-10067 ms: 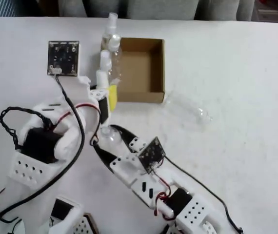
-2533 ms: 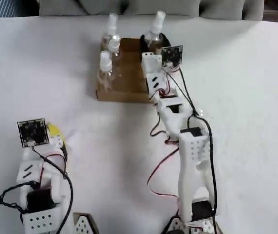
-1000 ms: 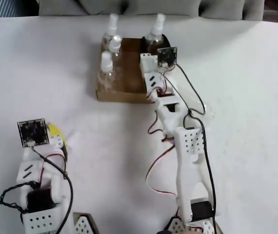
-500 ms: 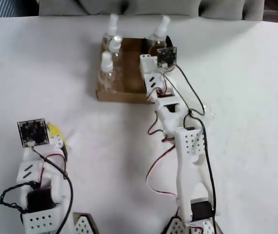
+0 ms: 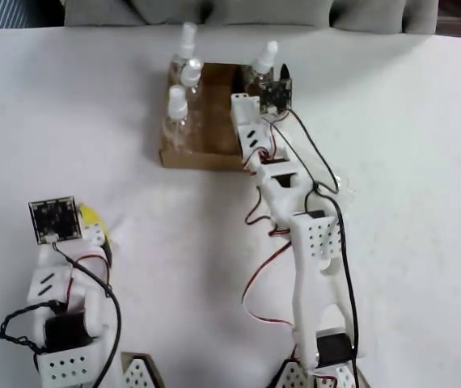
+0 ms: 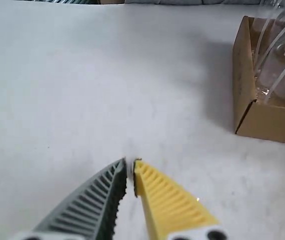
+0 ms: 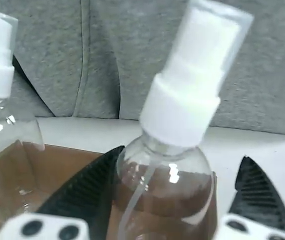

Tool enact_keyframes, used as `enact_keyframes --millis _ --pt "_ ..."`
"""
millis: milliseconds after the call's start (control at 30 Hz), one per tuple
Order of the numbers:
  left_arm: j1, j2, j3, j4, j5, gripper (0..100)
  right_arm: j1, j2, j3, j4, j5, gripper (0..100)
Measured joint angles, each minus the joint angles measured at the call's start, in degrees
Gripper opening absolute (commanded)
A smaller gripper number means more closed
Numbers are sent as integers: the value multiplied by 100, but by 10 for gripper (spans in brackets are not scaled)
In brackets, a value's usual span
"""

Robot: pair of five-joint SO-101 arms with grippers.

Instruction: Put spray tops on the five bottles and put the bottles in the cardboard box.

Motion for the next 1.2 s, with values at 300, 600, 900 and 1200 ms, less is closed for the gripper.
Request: enact_keyframes --millis 300,600,900,1200 --pt "0 0 0 0 0 41 0 -35 0 0 0 300" --pt "0 0 0 0 0 41 9 -141 44 9 -18 301" --pt "0 0 0 0 0 42 9 -141 44 9 -18 302" --pt "0 0 0 0 0 42 9 -352 44 756 -18 389"
